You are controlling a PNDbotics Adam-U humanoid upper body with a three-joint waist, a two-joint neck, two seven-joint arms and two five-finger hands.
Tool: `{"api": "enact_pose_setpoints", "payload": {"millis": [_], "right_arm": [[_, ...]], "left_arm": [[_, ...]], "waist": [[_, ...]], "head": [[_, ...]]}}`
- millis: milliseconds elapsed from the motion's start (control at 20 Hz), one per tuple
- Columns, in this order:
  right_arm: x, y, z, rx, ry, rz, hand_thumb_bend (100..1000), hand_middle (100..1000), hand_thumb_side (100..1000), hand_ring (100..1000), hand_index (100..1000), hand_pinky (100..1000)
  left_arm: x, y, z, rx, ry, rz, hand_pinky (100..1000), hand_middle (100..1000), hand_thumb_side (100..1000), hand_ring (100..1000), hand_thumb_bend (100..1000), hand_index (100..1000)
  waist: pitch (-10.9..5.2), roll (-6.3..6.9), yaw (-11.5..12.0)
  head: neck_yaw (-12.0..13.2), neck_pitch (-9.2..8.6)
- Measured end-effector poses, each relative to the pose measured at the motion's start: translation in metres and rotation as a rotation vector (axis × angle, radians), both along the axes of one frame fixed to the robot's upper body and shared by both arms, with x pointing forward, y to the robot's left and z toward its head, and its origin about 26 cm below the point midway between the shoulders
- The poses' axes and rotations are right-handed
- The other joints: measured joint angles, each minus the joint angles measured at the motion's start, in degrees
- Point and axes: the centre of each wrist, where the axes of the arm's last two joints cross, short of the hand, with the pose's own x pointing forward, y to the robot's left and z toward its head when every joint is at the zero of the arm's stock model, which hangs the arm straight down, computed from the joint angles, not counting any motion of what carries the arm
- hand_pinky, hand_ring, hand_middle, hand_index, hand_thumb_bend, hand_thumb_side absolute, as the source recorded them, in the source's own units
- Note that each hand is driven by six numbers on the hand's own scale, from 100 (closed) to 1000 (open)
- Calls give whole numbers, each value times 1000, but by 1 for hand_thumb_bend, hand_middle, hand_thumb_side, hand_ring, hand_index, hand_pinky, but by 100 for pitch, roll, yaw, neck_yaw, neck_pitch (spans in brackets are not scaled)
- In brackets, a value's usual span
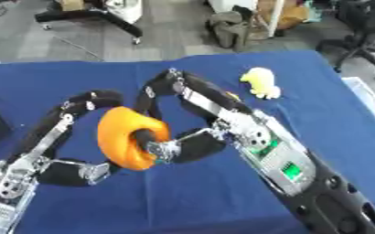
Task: Pick up the objects with one hand, pass them to the other hand, and then place them into the box on the other side of the table.
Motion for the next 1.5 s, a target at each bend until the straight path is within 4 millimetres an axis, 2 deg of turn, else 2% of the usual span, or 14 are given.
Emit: {"api": "enact_pose_setpoints", "payload": {"millis": [400, 550, 600, 650, 1000, 1500], "right_arm": [[-1, -2, -3, 7, 39, -55, 100, 281, 144, 595, 128, 624], [-2, -1, -6, 4, 58, -59, 100, 280, 167, 586, 127, 566], [-2, -1, -7, 3, 66, -58, 100, 280, 123, 585, 126, 562], [-3, -1, -8, -2, 75, -55, 100, 280, 176, 586, 126, 561], [-4, 1, -11, -22, 121, -34, 100, 280, 197, 586, 125, 556], [-5, 2, -11, -26, 154, -19, 100, 279, 215, 580, 125, 535]], "left_arm": [[-3, 1, 7, -14, -6, -21, 903, 804, 452, 919, 430, 852], [-4, 1, 8, -32, -5, -18, 900, 800, 446, 916, 408, 844], [-4, 1, 9, -40, -6, -17, 899, 799, 455, 914, 401, 842], [-4, 1, 9, -49, -5, -16, 898, 798, 434, 913, 408, 841], [-3, -2, 13, -95, -3, -31, 894, 789, 420, 905, 389, 827], [-8, -7, 20, -103, -16, -103, 882, 737, 392, 870, 343, 765]], "waist": [[1, 3, 1], [1, 2, 1], [1, 1, 1], [1, 0, 1], [1, 0, 1], [1, 0, 1]], "head": [[-45, 0], [-59, 0], [-67, 0], [-77, 0], [-94, 0], [-129, 0]]}}
